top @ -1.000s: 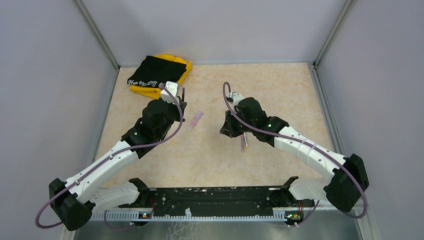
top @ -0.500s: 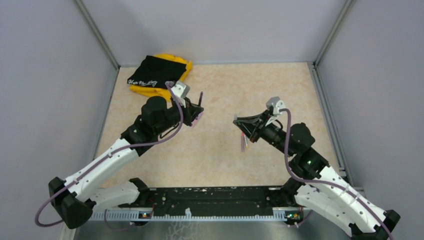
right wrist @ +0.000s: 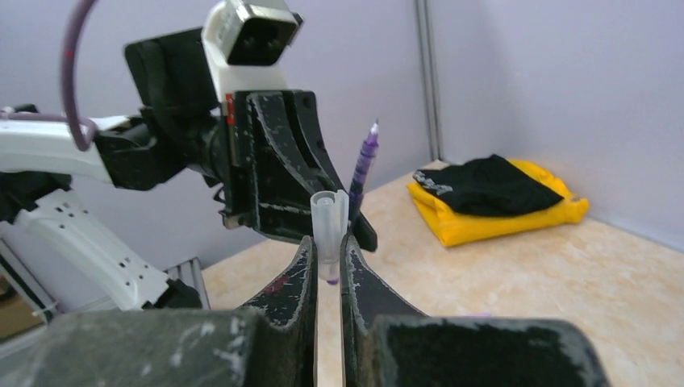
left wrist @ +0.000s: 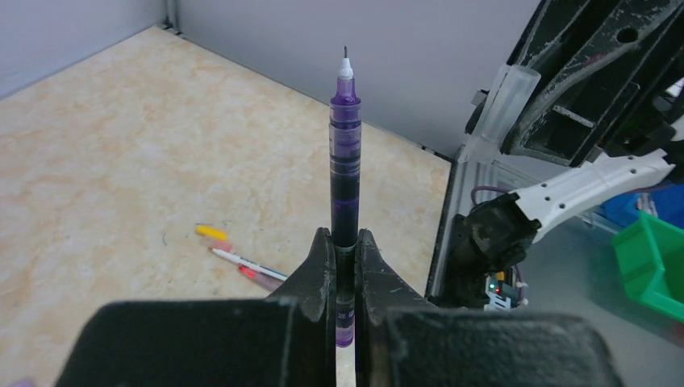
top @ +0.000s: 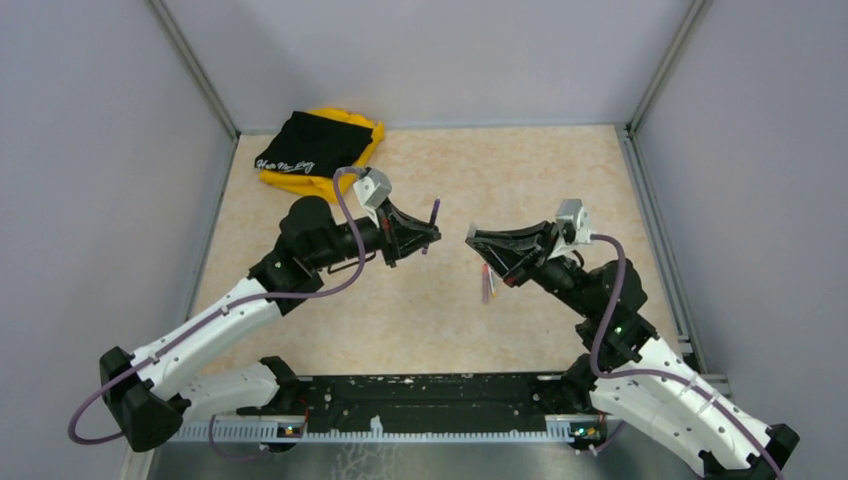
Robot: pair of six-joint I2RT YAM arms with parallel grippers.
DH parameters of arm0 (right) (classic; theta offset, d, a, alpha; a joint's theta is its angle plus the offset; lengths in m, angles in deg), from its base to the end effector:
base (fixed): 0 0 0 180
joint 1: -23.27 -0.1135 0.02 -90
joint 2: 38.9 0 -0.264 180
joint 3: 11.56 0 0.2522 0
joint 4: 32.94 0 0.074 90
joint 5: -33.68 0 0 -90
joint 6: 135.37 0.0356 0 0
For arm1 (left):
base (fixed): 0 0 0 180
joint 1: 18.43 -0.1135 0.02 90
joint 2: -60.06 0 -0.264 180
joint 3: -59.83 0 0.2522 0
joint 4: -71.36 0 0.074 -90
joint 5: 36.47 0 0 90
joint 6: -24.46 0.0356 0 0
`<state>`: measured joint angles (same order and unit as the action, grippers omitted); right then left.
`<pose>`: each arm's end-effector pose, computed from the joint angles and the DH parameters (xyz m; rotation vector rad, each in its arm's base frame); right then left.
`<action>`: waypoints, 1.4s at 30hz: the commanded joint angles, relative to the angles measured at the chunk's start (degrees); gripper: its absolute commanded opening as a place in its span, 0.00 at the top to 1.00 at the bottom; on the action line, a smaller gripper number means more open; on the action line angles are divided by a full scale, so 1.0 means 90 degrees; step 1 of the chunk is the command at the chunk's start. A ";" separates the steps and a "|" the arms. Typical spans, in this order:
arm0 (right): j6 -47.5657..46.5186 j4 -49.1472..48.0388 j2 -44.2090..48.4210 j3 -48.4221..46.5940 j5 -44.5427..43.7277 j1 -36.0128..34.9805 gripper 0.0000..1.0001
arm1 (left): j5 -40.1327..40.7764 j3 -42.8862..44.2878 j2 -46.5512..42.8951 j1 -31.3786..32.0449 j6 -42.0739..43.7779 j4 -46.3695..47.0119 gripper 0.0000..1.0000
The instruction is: Insert the pens into the pen caps
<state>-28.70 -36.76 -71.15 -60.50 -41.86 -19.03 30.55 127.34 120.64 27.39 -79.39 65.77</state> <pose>0.0975 0.1007 0.3648 -0.5091 1.1889 1.0433 0.1625 -0.1871 0.3764 0.7743 1.4723 -1.1166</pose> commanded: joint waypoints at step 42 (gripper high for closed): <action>0.4659 -0.1770 -0.0399 -0.0056 -0.1634 0.0011 1.00 | -0.1283 0.0873 0.0604 0.0709 0.0357 -0.0242 1.00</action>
<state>18.73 -51.43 -75.17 -57.99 -59.85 -19.03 19.45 133.16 125.97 33.25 -77.66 63.97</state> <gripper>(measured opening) 0.052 0.048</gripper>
